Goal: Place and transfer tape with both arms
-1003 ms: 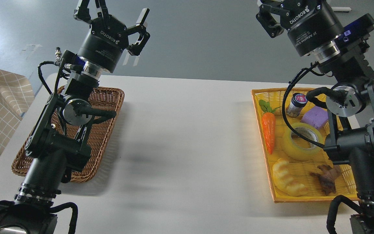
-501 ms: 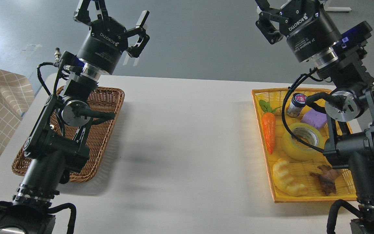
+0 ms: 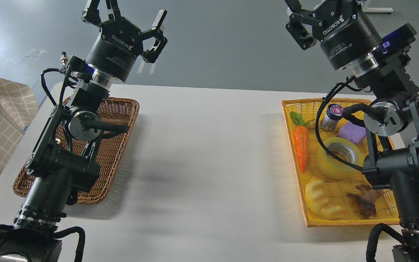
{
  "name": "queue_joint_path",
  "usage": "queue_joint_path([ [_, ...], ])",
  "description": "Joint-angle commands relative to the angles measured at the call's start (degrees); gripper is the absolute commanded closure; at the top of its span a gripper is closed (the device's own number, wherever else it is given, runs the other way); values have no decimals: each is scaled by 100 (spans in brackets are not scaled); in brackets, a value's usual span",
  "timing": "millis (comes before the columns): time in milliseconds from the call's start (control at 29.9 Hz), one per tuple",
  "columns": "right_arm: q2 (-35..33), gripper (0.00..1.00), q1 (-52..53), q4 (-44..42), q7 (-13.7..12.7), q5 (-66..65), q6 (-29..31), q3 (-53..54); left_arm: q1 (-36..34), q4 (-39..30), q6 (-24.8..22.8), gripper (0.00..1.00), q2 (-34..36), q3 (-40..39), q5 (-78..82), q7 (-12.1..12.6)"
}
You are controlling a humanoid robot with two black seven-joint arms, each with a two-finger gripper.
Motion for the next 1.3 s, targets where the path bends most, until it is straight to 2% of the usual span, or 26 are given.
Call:
queue_joint_path([
  [0, 0, 0, 0, -4, -60, 0, -17, -18, 26, 11, -3, 2, 113, 0, 0, -9],
  [1003, 9, 0, -71, 57, -78, -61, -26, -44, -27, 11, 23, 2, 210, 0, -88, 9],
  [1070, -366, 0, -79, 110, -157, -140, -17, -79, -18, 11, 40, 2, 210, 0, -79, 9],
  [1270, -1159, 0, -79, 224, -157, -132, -8, -79, 8, 11, 49, 2, 271, -9, -88, 0],
])
